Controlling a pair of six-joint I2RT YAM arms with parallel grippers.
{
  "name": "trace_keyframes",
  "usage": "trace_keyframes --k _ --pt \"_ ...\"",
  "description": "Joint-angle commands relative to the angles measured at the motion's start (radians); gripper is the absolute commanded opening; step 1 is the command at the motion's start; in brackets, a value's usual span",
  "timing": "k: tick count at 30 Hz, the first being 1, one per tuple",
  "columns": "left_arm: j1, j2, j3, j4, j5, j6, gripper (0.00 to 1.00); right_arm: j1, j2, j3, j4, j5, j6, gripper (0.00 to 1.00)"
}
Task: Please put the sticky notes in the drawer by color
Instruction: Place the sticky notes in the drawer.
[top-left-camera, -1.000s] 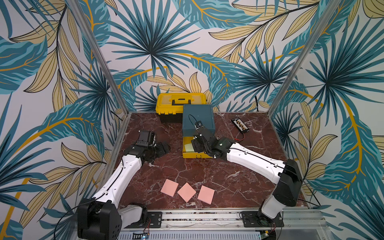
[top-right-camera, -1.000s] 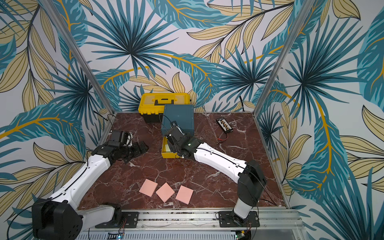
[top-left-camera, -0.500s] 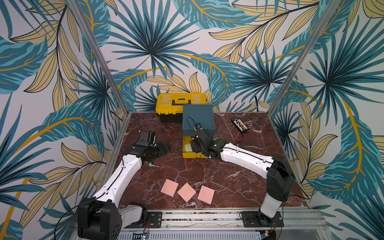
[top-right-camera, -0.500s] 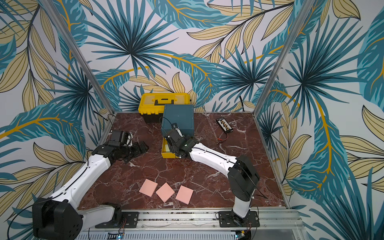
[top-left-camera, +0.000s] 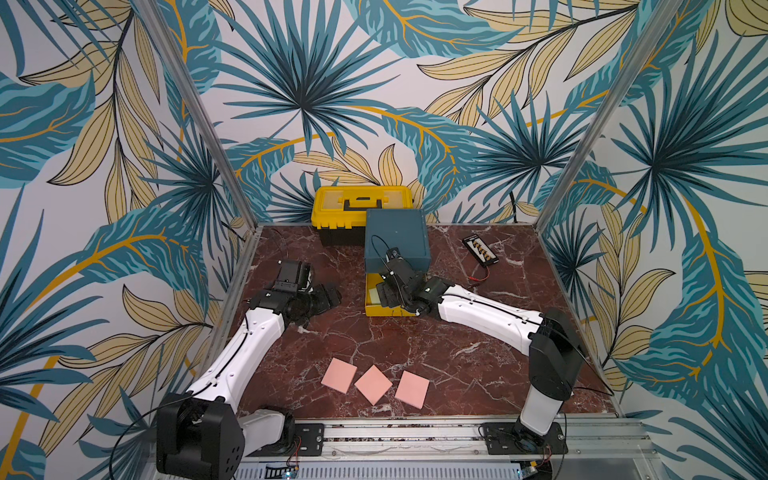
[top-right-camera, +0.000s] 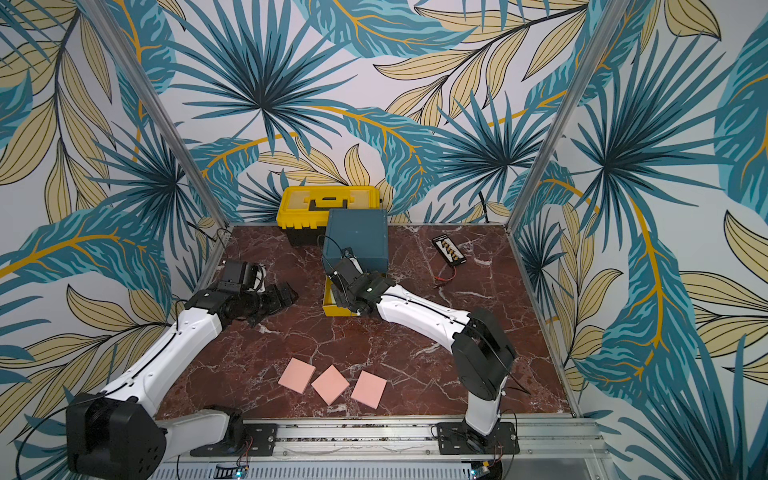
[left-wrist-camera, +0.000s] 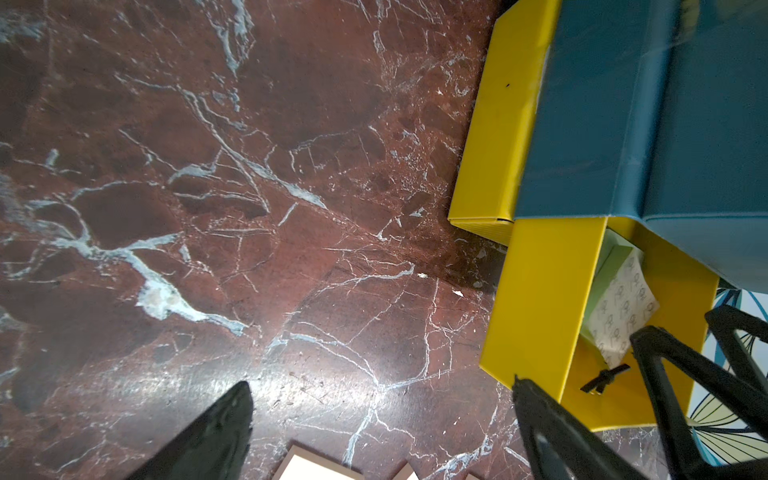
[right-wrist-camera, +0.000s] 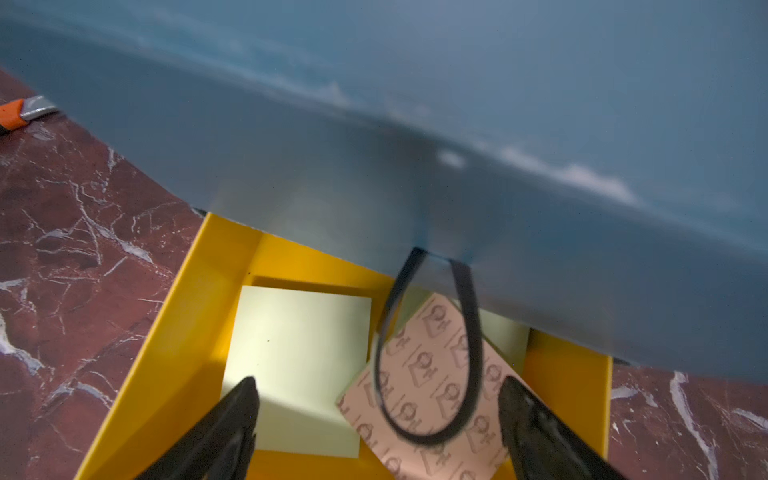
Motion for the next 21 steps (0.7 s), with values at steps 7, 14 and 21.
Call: trace_keyframes --k 7,14,21 --pt "0.007 0.01 0.021 0.022 0.009 0.009 0.99 0.001 -0.156 -0.027 0.004 0.014 -0.055 0.85" --pt "0.007 0.01 0.016 0.04 0.015 0.013 0.99 0.002 -0.347 -0.263 0.078 -0.098 -0.012 0.36" --pt "0.007 0.008 0.007 0.05 0.023 0.009 0.99 0.019 -0.447 -0.459 0.125 -0.222 0.034 0.18"
